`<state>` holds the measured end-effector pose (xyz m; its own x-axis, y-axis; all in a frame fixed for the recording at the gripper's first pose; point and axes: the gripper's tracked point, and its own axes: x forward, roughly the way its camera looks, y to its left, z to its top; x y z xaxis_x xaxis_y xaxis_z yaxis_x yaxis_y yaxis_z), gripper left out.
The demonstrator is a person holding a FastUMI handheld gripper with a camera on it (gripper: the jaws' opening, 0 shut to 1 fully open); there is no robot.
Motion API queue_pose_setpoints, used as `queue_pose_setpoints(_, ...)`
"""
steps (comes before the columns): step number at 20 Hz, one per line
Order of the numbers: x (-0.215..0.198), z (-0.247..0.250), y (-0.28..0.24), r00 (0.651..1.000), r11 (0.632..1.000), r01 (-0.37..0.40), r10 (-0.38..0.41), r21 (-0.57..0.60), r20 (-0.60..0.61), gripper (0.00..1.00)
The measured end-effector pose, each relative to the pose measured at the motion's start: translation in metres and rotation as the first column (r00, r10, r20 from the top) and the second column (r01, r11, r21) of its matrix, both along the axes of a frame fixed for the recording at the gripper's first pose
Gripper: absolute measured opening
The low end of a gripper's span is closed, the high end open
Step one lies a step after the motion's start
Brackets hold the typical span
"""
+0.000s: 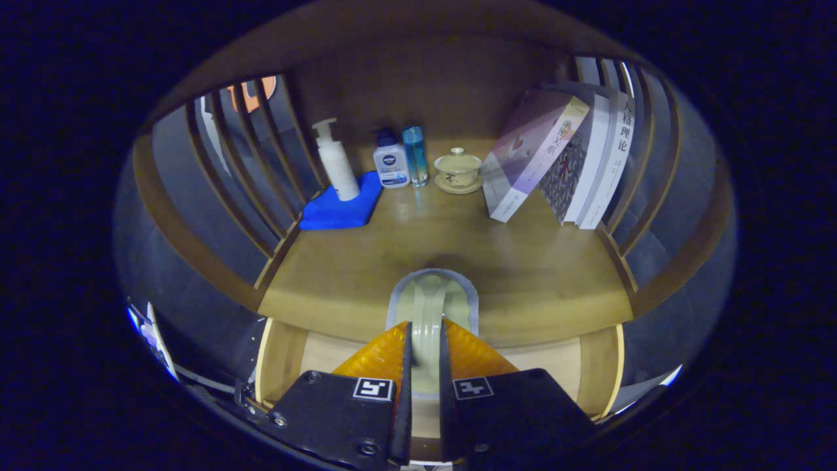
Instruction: Pull open the drawer, take out the items inside it, and place them on the countertop above the cabinet.
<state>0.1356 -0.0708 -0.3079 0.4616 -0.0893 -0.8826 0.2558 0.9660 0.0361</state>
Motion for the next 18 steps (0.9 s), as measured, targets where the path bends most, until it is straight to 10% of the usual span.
queue_pose_setpoints(18, 0.090, -0.046, -0.041, 0.993, 0.994, 0.113, -0.113, -0.008, -0.016, 0.21)
